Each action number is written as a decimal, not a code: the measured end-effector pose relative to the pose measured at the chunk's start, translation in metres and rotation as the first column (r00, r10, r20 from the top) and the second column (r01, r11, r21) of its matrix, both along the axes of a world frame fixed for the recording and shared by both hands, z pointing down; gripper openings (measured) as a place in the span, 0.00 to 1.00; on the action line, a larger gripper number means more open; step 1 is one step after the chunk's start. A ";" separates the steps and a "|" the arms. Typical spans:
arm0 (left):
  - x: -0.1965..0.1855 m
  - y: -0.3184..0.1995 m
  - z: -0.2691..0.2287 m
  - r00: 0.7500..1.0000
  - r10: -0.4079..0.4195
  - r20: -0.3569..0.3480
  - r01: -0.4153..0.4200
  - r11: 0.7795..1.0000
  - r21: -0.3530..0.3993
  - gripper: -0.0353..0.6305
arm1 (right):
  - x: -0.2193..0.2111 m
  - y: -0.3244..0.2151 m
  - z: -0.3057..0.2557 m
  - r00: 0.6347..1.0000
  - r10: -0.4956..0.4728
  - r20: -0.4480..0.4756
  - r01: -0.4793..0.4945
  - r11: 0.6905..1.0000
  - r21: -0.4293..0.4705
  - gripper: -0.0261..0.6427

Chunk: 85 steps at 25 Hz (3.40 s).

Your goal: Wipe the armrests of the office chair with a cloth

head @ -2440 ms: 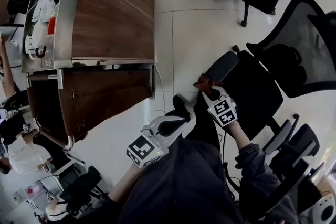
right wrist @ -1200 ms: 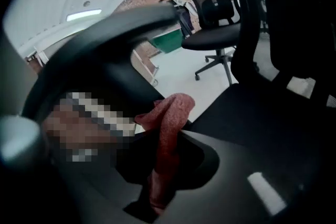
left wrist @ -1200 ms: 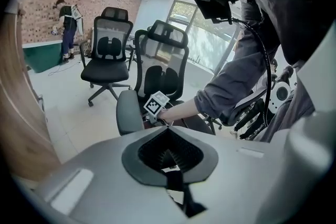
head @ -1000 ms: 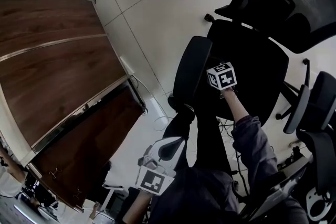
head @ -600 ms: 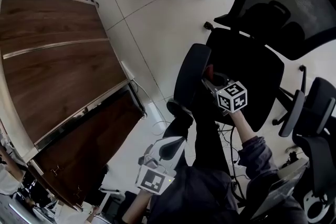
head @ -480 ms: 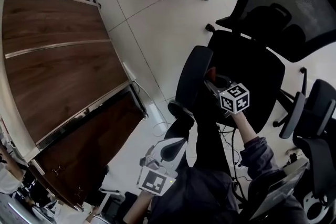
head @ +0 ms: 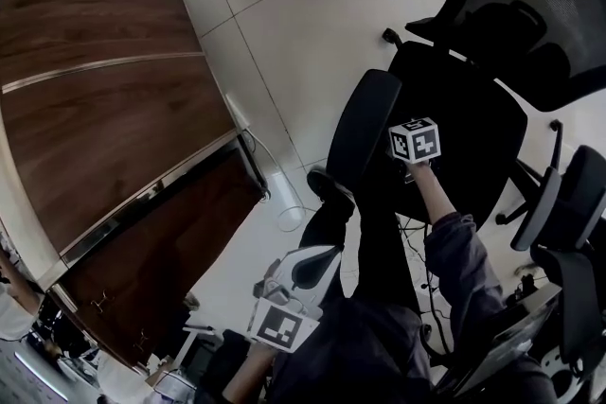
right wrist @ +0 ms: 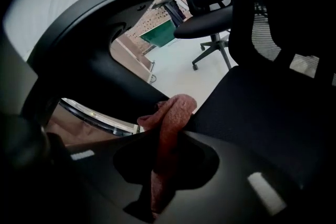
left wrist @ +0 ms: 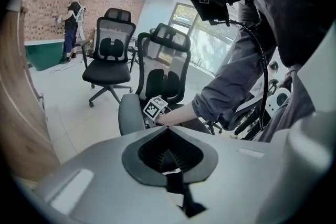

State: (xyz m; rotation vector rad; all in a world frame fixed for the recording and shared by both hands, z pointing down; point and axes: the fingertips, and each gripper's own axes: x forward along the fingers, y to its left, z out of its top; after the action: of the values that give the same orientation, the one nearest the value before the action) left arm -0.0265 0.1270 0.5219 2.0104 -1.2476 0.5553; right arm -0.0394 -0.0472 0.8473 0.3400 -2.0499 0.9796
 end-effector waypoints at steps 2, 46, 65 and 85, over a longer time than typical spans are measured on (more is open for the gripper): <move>-0.001 0.002 0.002 1.000 -0.005 -0.004 0.005 1.000 -0.003 0.08 | 0.000 0.001 -0.005 1.000 0.006 0.008 -0.007 1.000 0.007 0.12; -0.022 -0.025 -0.025 0.997 -0.082 0.008 0.081 0.994 0.072 0.08 | 0.024 0.005 -0.117 0.978 0.078 0.193 -0.080 0.997 0.004 0.13; -0.121 0.015 -0.041 0.987 -0.155 -0.045 0.161 0.959 0.231 0.08 | -0.140 -0.023 -0.258 0.887 -0.396 0.239 0.349 0.912 0.216 0.13; -0.223 0.031 -0.021 0.911 -0.406 -0.069 0.411 0.893 0.183 0.08 | -0.126 0.041 -0.049 0.008 -0.997 -0.077 0.753 0.057 -0.655 0.12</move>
State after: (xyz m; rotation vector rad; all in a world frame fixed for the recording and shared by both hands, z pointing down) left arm -0.2500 0.1577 0.5006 1.8182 -1.7042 0.2039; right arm -0.1654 -0.0057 0.7984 -0.9142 -0.9450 0.3053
